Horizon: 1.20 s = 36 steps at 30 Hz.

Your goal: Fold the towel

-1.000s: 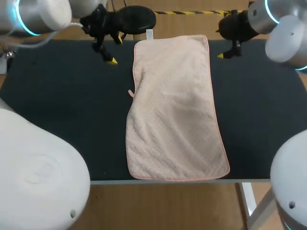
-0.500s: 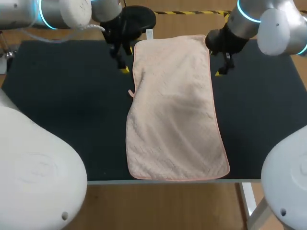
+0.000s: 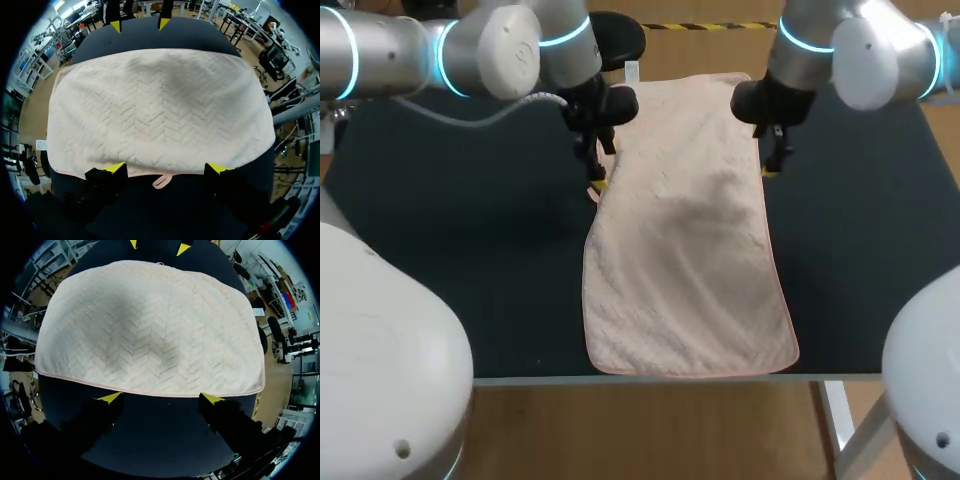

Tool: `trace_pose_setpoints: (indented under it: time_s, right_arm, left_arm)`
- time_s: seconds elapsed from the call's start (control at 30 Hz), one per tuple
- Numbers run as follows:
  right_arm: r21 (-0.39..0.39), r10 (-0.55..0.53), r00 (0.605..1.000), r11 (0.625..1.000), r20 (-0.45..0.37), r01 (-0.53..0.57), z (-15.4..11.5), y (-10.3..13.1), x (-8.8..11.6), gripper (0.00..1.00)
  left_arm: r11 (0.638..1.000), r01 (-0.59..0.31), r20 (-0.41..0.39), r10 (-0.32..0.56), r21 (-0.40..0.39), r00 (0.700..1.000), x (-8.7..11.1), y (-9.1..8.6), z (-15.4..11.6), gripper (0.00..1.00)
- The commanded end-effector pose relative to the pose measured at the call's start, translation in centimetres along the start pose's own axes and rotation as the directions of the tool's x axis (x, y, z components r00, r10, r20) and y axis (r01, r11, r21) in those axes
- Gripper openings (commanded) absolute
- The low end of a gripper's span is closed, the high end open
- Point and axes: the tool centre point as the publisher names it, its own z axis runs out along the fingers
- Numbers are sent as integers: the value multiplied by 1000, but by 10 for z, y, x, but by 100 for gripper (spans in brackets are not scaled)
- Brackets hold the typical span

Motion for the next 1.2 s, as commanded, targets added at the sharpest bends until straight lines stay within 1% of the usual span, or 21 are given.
trace_pose_setpoints:
  time_s: [0.03,0.23,0.3,0.47,0.63,0.73,0.83,1.0,1.2]
  right_arm:
    - [-16,6,1000,1000,-26,-7,12,2,-3,100]
    - [-28,1,999,1000,-52,-2,26,4,4,100]
    - [-29,0,998,1000,-58,-1,31,3,5,100]
    - [-34,-2,998,999,-70,0,37,3,6,100]
    - [-61,51,993,996,-105,-58,47,0,6,100]
    - [-57,52,990,997,-134,-60,54,1,8,100]
    - [-48,46,989,997,-143,-54,63,3,8,100]
    - [-33,29,987,999,-158,-34,78,2,6,100]
    - [-40,19,986,999,-167,-26,86,1,7,100]
  left_arm:
    - [1000,15,-36,-14,9,999,-11,1,22,100]
    - [999,35,-46,-35,0,998,-16,1,36,100]
    - [999,28,-44,-29,-24,999,-19,0,39,100]
    - [998,44,-36,-45,-37,998,-25,3,45,100]
    - [997,53,-14,-54,-55,998,-28,6,47,100]
    - [996,54,-8,-55,-66,998,-29,7,49,100]
    - [996,58,-3,-58,-64,998,-29,9,50,100]
    - [996,39,-8,-40,-83,999,-28,9,58,100]
    - [995,47,-17,-49,-86,999,-26,11,61,100]
